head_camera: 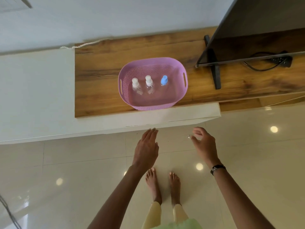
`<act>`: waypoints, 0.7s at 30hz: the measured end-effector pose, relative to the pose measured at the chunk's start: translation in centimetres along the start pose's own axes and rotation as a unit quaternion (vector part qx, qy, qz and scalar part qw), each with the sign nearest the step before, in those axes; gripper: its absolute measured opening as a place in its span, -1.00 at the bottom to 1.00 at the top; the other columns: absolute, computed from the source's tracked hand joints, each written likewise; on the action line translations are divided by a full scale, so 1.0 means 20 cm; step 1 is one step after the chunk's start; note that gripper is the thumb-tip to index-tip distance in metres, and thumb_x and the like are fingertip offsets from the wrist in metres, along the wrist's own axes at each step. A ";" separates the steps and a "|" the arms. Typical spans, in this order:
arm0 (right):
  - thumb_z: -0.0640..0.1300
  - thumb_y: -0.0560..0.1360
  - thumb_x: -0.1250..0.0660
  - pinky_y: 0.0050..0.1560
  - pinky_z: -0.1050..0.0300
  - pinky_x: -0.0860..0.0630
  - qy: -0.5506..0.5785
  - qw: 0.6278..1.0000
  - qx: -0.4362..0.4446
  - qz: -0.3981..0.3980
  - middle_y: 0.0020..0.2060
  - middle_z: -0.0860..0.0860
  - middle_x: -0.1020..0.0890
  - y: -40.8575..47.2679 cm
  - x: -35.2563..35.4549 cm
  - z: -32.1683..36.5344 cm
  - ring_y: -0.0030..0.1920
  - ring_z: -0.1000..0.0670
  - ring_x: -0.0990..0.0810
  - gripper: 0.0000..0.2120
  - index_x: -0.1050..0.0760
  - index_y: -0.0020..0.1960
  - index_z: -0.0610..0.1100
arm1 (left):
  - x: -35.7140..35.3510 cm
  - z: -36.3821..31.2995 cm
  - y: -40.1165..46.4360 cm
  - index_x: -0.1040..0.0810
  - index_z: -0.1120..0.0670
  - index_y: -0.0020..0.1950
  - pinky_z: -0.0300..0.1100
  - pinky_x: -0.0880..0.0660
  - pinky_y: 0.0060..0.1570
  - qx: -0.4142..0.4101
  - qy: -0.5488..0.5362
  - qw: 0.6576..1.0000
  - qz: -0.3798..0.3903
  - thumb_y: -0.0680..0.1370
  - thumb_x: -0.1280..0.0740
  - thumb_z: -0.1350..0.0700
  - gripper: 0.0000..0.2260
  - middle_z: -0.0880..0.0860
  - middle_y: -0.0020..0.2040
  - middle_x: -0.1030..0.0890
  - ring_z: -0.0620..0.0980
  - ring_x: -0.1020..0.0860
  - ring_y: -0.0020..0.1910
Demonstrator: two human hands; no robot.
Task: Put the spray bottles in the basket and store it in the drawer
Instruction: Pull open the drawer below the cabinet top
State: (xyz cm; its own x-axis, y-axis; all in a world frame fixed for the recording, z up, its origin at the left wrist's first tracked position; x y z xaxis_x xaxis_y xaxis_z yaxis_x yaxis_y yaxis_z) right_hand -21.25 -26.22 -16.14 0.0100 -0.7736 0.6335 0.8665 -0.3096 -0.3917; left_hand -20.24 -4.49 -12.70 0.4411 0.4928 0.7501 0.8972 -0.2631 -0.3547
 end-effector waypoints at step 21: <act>-0.29 0.41 -0.41 0.35 -0.11 -0.36 -0.009 0.998 -0.048 -0.046 0.47 -0.21 -0.19 0.42 0.15 -0.30 0.44 -0.20 -0.25 -0.18 0.01 0.50 -0.26 | -0.24 -0.03 0.10 -0.17 0.19 0.50 -0.04 -0.21 0.45 -0.017 0.078 0.997 0.000 0.59 -0.19 0.22 -0.52 0.11 0.53 -0.19 0.04 -0.12 0.53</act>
State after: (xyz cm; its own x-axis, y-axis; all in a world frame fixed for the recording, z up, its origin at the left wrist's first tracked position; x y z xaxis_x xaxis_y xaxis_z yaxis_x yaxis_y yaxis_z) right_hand -16.98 -34.47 -21.46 -0.0565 -0.7295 0.6817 0.8121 -0.4308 -0.3937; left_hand -20.63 -7.76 -16.64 0.4301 0.3592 0.8283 0.8946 -0.2932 -0.3373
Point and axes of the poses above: each hand's wrist, its own y-axis towards the middle knuckle, its own x-axis out of the back of the hand, z = x × y, the point moved 3 cm from there along y, towards the middle knuckle
